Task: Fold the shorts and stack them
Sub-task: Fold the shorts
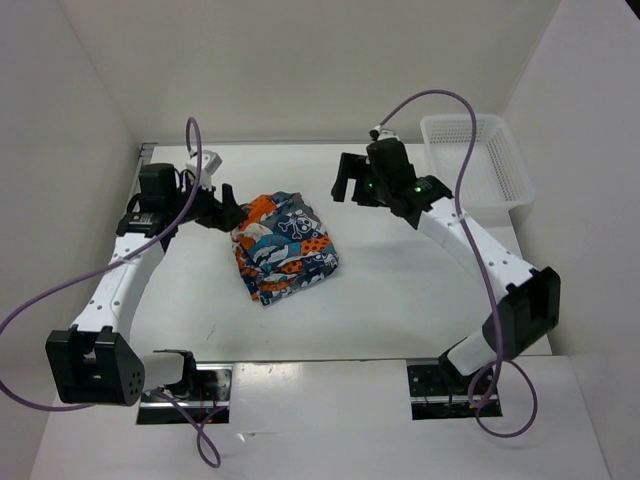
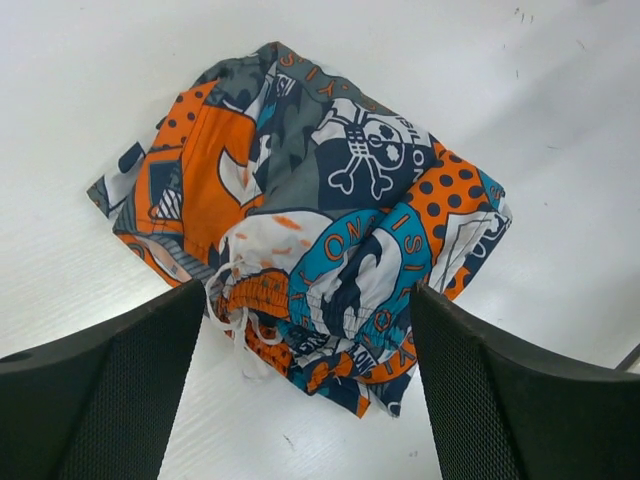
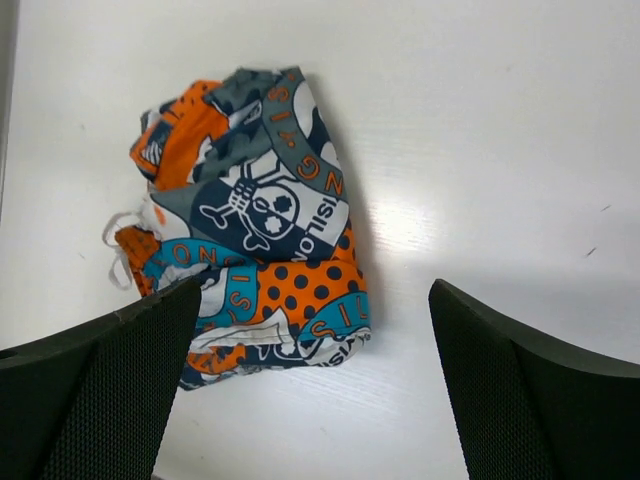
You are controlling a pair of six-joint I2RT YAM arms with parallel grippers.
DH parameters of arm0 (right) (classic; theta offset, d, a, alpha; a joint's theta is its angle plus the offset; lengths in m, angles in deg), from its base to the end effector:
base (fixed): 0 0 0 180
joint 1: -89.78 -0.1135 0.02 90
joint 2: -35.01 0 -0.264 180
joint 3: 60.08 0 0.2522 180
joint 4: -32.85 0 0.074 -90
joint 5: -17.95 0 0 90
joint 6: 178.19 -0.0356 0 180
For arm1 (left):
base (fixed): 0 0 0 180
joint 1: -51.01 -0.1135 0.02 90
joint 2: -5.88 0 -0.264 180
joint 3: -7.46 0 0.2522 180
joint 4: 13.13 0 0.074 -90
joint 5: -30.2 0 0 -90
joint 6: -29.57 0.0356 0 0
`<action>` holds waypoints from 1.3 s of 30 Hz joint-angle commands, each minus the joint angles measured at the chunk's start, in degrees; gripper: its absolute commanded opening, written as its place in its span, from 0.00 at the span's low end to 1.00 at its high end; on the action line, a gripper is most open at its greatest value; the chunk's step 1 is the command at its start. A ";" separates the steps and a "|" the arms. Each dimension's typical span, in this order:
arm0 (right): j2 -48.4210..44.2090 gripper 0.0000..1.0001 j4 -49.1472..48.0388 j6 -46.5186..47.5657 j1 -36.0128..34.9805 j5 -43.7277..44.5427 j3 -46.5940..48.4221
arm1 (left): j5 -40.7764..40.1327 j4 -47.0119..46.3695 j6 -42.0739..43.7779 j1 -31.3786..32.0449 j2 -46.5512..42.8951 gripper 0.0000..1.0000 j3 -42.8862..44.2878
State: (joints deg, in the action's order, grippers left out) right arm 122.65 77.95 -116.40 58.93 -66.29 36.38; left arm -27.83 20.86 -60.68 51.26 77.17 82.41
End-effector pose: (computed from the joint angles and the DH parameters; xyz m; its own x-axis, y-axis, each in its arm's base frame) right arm 0.2994 0.1746 0.3512 -0.6560 0.1560 -0.7385 -0.1483 0.9327 0.3287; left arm 0.2769 -0.0201 0.3270 -0.5070 -0.0015 -0.8620 0.4585 0.8463 -0.2711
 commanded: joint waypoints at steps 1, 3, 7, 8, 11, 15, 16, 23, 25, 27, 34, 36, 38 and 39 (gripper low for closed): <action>-5.71 1.00 -6.72 1.66 0.88 3.29 -3.33 | 1.61 -1.95 0.25 0.28 -0.01 0.90 -0.46; -6.94 1.00 -6.72 1.66 1.49 3.29 -3.85 | 1.61 -2.47 0.25 0.98 -0.01 0.88 -1.07; -6.95 1.00 -4.00 -0.27 4.04 2.07 -3.86 | 1.00 -3.53 0.25 4.40 2.36 0.87 -0.20; -6.95 1.00 -3.30 -0.27 4.83 2.06 -3.86 | 0.99 -3.53 0.25 4.41 3.50 0.87 0.33; -8.88 1.00 -3.82 -0.80 5.36 2.06 -5.43 | 0.99 -3.00 0.25 5.63 4.64 0.87 2.18; -10.64 1.00 -3.82 -1.32 6.07 1.54 -6.06 | 0.99 -6.59 0.25 6.25 4.65 0.88 2.01; -10.64 1.00 -3.82 -1.32 6.07 1.01 -6.06 | 0.99 -7.21 0.25 6.25 5.61 0.88 2.00; 1.82 1.00 -9.27 -1.85 0.47 -10.51 -3.96 | 0.74 -10.38 0.25 7.31 16.93 0.81 0.33; 5.51 1.00 -8.66 -2.72 -1.83 -10.51 -2.46 | 0.73 -10.91 0.25 7.83 21.06 0.81 1.21; 10.61 1.00 -9.35 -3.96 -3.34 -11.20 -2.45 | -1.11 -12.23 0.25 7.83 23.80 0.79 1.74; 22.22 0.55 -10.33 -7.57 -3.87 -9.02 -4.82 | -5.86 -12.76 0.25 7.83 33.03 0.77 2.44; 24.42 0.53 -10.33 -8.18 -3.87 -8.22 -5.52 | -5.86 -12.14 0.25 7.83 34.18 0.77 2.44; 24.95 0.53 -9.62 -7.66 -3.87 -7.69 -5.53 | -5.25 -12.14 0.25 7.83 34.18 0.77 2.44; 24.95 0.53 -9.10 -7.65 -3.87 -7.69 -4.92 | -4.64 -10.66 0.25 7.83 33.57 0.79 3.49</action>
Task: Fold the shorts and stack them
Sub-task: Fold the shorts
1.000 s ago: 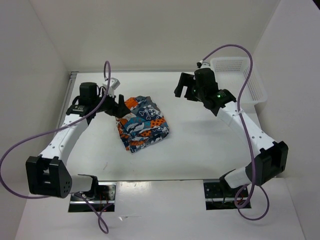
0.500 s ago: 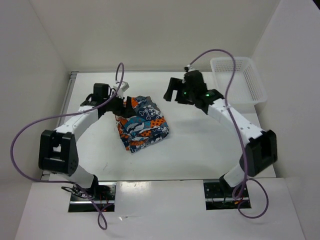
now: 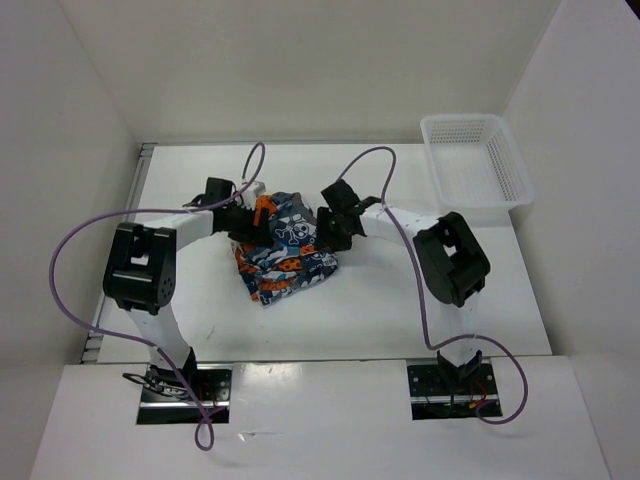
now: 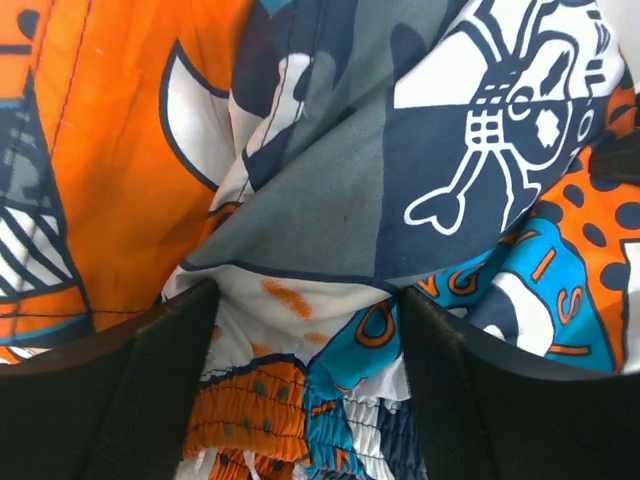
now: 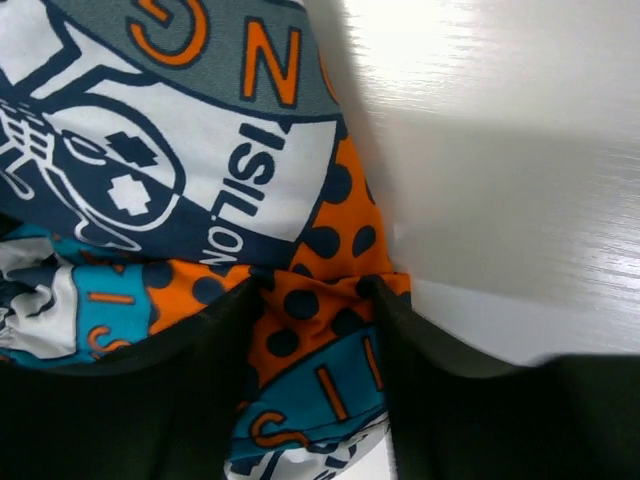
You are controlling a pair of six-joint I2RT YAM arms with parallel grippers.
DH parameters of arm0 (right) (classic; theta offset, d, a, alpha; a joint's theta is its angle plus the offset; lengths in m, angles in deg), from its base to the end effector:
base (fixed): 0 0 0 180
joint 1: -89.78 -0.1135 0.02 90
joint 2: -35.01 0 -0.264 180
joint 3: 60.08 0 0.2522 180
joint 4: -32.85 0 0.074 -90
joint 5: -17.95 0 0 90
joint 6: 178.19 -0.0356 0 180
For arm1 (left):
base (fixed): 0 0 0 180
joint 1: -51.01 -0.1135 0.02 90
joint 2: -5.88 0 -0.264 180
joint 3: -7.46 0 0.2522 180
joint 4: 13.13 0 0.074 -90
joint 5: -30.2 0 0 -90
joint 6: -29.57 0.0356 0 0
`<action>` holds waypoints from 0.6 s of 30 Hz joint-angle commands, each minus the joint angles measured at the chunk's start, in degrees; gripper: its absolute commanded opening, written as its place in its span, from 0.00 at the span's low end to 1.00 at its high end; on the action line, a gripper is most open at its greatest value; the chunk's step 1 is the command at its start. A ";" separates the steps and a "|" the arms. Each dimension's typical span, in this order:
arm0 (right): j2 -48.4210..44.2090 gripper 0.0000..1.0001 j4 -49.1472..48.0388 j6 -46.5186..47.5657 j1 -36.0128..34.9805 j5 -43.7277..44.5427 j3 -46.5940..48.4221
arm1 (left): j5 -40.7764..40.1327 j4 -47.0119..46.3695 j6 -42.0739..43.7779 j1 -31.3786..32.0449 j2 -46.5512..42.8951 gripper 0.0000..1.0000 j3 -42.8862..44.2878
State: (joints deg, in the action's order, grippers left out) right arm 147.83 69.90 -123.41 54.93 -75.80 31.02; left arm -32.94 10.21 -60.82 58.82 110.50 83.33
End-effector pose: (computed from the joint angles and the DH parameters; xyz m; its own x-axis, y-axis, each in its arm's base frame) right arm 0.3380 0.2382 0.1699 -0.9182 0.0619 -0.3913 -0.0839 0.9350 0.3447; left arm 0.3671 -0.0666 0.1642 -0.7843 0.1015 -0.6120 0.3909 0.8468 -0.3606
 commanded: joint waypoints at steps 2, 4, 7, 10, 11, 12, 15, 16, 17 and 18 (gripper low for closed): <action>-4.33 0.67 1.31 0.15 0.13 3.57 3.23 | 1.88 2.53 0.38 0.27 -1.95 0.83 7.22; -8.29 0.83 3.68 0.68 0.13 6.19 5.44 | 5.13 6.75 0.38 -0.78 -3.97 0.86 11.17; -15.50 1.00 7.45 1.21 1.36 9.98 10.09 | 8.22 11.24 0.38 -2.27 -10.55 0.94 17.77; -20.69 1.00 11.23 1.21 5.22 12.17 10.73 | 8.83 12.83 0.38 -4.20 -16.35 0.98 20.24; -21.84 1.00 12.21 0.51 6.36 12.97 10.73 | 8.83 12.83 0.38 -4.91 -17.94 0.99 20.25; -24.55 1.00 12.92 0.51 8.55 13.76 10.73 | 8.83 12.04 0.38 -5.70 -19.52 0.99 19.64; -30.08 1.00 14.85 0.51 13.29 16.22 7.57 | 8.31 8.88 0.38 -9.21 -26.20 0.99 15.52; -31.33 1.00 14.86 1.20 14.54 16.23 5.91 | 7.43 8.00 0.38 -10.87 -29.53 0.99 14.11; -32.47 1.00 15.47 1.21 15.59 16.75 5.02 | 7.43 6.86 0.38 -11.85 -30.86 0.99 11.66; -34.57 1.00 15.47 1.82 17.34 17.54 4.40 | 7.43 6.85 0.38 -12.73 -32.01 0.99 10.76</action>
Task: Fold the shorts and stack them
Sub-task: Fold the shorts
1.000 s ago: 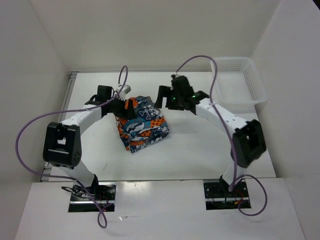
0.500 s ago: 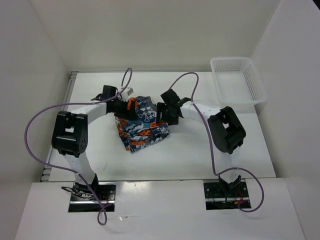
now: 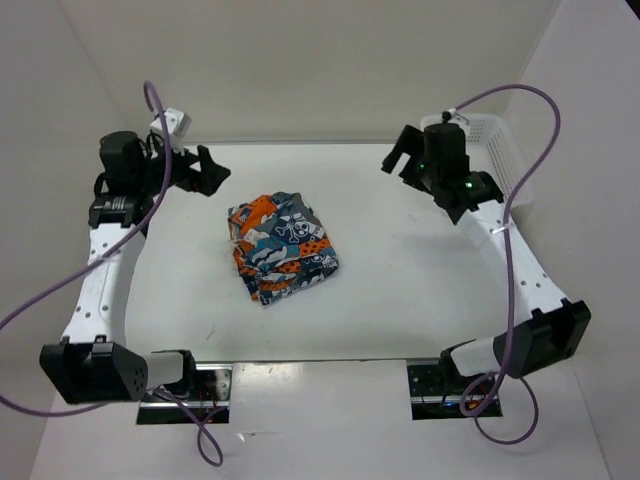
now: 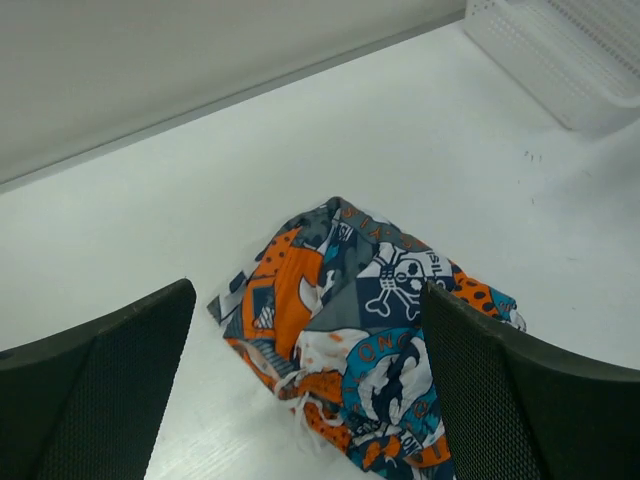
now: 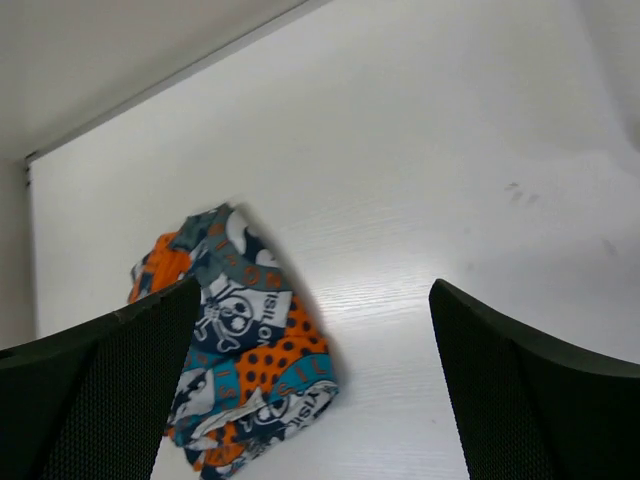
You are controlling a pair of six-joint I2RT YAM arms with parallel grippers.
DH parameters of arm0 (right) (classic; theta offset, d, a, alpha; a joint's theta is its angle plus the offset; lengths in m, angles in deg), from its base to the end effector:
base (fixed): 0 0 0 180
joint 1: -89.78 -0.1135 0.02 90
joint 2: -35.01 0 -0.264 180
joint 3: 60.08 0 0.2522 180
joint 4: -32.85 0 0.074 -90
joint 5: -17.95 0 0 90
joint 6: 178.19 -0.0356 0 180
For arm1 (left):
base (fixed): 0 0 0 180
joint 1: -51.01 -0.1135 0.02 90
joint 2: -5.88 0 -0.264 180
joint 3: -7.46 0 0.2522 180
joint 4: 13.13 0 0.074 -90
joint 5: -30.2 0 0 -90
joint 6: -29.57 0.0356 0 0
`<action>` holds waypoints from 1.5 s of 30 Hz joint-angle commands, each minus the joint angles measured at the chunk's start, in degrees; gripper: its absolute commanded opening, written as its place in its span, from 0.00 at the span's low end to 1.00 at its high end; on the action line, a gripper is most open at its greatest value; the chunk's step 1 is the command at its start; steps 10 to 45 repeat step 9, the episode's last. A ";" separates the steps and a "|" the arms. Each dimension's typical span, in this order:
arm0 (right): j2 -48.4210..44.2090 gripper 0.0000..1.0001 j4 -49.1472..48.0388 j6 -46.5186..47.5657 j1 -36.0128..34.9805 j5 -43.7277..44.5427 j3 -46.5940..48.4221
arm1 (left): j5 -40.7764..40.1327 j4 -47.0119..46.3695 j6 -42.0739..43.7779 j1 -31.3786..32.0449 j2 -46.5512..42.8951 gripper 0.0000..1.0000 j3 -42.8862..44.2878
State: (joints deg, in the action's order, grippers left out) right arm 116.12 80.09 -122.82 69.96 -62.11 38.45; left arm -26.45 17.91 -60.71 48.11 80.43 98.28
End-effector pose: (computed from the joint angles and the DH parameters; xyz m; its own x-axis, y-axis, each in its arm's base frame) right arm 0.2979 0.1008 0.3956 -0.4947 0.4167 -0.7627 0.1070 0.9001 0.4224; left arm 0.2927 -0.0048 0.4122 -0.2570 -0.0171 -0.9663 0.4874 0.8611 -0.1449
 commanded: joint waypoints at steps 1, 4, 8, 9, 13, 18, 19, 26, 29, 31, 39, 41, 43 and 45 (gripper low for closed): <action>-3.83 1.00 6.16 1.23 2.32 4.65 -4.08 | 0.24 -0.84 0.27 -2.81 -3.77 0.99 -4.89; -7.00 1.00 8.00 1.23 3.55 7.55 -5.57 | 0.23 0.38 0.27 -4.57 -5.54 0.99 -6.22; -12.97 1.00 6.79 0.62 3.55 8.17 -9.70 | 1.37 0.39 0.27 -5.71 -6.25 0.99 -7.27; -14.03 1.00 6.08 0.62 3.55 7.56 -10.93 | 1.37 -0.13 0.27 -5.72 -6.77 0.99 -7.88; -14.03 1.00 6.08 0.62 3.55 7.56 -10.93 | 1.37 -0.13 0.27 -5.72 -6.77 0.99 -7.88; -14.03 1.00 6.08 0.62 3.55 7.56 -10.93 | 1.37 -0.13 0.27 -5.72 -6.77 0.99 -7.88; -14.03 1.00 6.08 0.62 3.55 7.56 -10.93 | 1.37 -0.13 0.27 -5.72 -6.77 0.99 -7.88; -14.03 1.00 6.08 0.62 3.55 7.56 -10.93 | 1.37 -0.13 0.27 -5.72 -6.77 0.99 -7.88; -14.03 1.00 6.08 0.62 3.55 7.56 -10.93 | 1.37 -0.13 0.27 -5.72 -6.77 0.99 -7.88; -14.03 1.00 6.08 0.62 3.55 7.56 -10.93 | 1.37 -0.13 0.27 -5.72 -6.77 0.99 -7.88; -14.03 1.00 6.08 0.62 3.55 7.56 -10.93 | 1.37 -0.13 0.27 -5.72 -6.77 0.99 -7.88; -14.03 1.00 6.08 0.62 3.55 7.56 -10.93 | 1.37 -0.13 0.27 -5.72 -6.77 0.99 -7.88; -14.03 1.00 6.08 0.62 3.55 7.56 -10.93 | 1.37 -0.13 0.27 -5.72 -6.77 0.99 -7.88; -14.03 1.00 6.08 0.62 3.55 7.56 -10.93 | 1.37 -0.13 0.27 -5.72 -6.77 0.99 -7.88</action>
